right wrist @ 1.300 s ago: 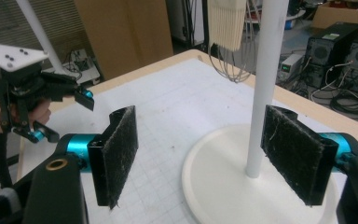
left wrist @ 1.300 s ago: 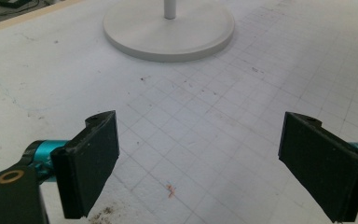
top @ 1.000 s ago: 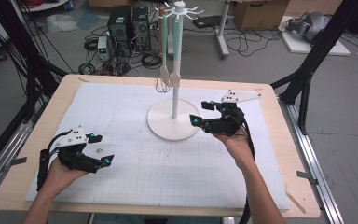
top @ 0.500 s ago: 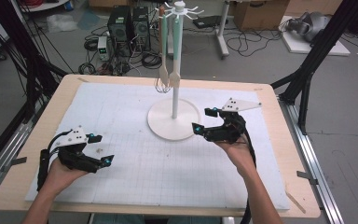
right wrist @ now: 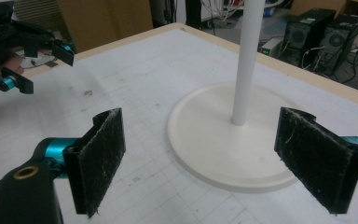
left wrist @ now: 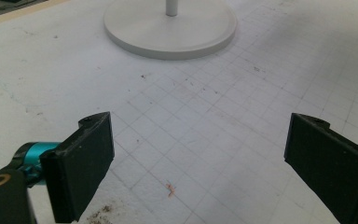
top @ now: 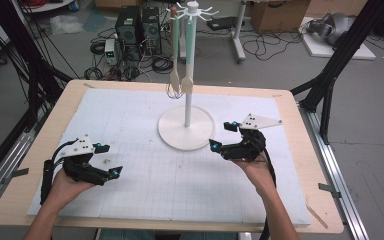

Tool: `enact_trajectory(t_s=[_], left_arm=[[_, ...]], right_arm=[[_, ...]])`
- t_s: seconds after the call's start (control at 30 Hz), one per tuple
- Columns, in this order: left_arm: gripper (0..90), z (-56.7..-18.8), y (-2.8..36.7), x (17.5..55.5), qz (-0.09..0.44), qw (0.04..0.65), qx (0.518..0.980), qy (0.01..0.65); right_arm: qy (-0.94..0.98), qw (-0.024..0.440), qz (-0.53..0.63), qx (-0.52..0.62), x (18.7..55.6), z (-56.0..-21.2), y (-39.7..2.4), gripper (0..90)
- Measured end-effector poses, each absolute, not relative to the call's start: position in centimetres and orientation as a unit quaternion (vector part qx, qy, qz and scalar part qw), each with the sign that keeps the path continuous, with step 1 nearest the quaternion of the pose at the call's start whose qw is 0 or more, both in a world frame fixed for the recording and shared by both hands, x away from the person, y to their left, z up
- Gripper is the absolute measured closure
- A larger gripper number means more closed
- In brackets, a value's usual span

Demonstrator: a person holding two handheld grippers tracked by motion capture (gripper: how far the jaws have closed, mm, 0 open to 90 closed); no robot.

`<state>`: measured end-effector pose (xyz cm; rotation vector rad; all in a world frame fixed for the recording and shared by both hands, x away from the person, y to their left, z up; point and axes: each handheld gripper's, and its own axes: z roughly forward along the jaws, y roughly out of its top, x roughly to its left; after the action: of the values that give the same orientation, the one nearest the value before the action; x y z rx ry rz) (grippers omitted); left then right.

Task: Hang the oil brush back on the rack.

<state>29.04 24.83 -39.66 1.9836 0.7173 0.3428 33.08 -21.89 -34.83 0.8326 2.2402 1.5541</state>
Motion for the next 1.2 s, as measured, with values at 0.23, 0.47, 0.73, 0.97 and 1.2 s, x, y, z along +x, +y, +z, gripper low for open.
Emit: enact_trajectory(t_s=[0.23, 0.47, 0.73, 0.97, 1.2], left_arm=[[6.2, -39.6, 24.9, 29.1, 0.143, 0.480, 0.813, 0.297], [5.7, -39.6, 25.0, 29.1, 0.143, 0.479, 0.812, 0.300], [4.9, -39.6, 25.0, 29.1, 0.143, 0.478, 0.813, 0.301], [2.1, -39.6, 24.9, 29.1, 0.142, 0.476, 0.814, 0.302], [2.1, -39.6, 25.0, 29.1, 0.144, 0.476, 0.814, 0.301]], right_arm=[[0.778, 0.151, 0.532, 0.297, 32.6, -36.0, -22.3, 11.9], [0.783, 0.151, 0.525, 0.299, 32.2, -36.9, -22.7, 11.0], [0.782, 0.145, 0.526, 0.301, 31.7, -37.9, -22.9, 10.4], [0.783, 0.144, 0.522, 0.307, 31.3, -38.5, -23.2, 10.2], [0.781, 0.148, 0.521, 0.309, 30.9, -38.4, -23.5, 9.3]])
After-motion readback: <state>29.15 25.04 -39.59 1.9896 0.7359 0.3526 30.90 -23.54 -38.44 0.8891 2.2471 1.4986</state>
